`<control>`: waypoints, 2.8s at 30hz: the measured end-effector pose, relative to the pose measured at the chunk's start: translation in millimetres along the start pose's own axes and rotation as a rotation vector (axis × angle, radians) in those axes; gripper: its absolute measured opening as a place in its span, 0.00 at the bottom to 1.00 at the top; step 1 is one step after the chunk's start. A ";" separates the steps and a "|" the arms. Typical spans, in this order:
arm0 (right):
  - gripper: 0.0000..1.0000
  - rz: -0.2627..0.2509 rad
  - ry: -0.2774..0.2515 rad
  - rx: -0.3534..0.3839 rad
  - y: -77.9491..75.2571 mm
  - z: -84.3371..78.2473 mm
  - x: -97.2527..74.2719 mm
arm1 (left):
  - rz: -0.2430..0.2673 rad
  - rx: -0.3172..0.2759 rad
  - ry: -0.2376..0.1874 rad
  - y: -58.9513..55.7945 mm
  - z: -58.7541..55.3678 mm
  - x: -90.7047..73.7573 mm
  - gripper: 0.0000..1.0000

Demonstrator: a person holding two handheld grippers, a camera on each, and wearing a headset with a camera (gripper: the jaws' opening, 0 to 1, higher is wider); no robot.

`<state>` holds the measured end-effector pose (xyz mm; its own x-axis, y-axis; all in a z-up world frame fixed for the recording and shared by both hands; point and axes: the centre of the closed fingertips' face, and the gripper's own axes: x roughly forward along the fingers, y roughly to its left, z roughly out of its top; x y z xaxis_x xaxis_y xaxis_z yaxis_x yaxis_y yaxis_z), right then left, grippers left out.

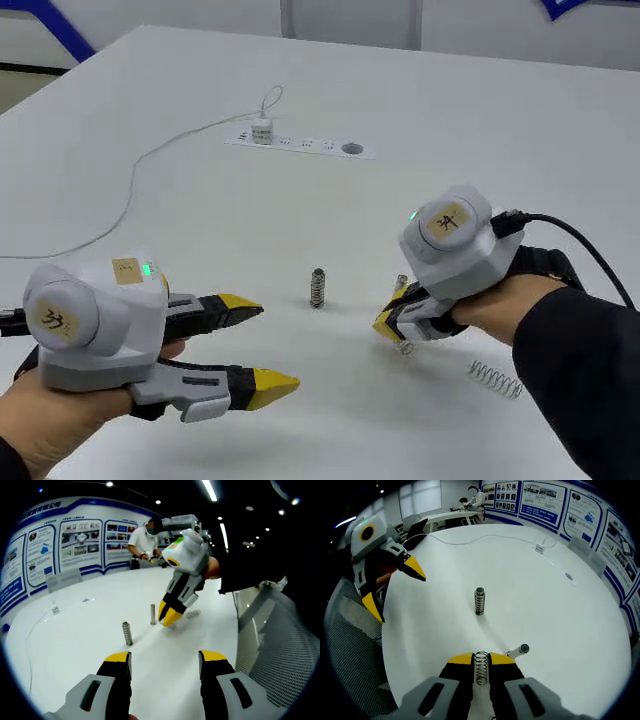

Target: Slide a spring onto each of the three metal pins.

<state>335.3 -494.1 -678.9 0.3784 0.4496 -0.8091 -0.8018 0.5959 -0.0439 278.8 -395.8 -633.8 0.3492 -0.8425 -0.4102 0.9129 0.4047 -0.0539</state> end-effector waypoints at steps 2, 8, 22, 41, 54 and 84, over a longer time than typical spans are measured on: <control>0.12 -0.005 -0.005 0.002 -0.8 0.3 -1.9 | -0.002 0.002 0.002 -0.9 0.2 0.2 0.55; 0.12 -0.015 -0.021 0.013 -2.5 1.2 -6.7 | -0.006 0.007 0.004 -2.4 1.4 0.8 0.55; 0.12 -0.037 -0.057 0.044 -6.6 -0.5 -15.6 | -0.011 0.021 0.009 -5.6 4.5 2.3 0.55; 0.12 -0.057 -0.144 0.044 -8.2 30.5 -49.3 | 0.008 0.019 -0.015 -0.8 10.2 -1.1 0.56; 0.12 -0.105 -0.200 0.037 -19.7 51.5 -74.8 | 0.012 0.016 -0.028 0.1 12.3 -1.9 0.56; 0.12 -0.111 -0.174 0.090 -41.3 41.7 -57.5 | 0.019 -0.007 -0.034 2.3 10.9 -2.4 0.56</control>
<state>365.9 -516.8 -606.2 0.5422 0.4816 -0.6885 -0.7096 0.7012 -0.0684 282.4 -396.7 -623.0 0.3740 -0.8460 -0.3800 0.9043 0.4235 -0.0528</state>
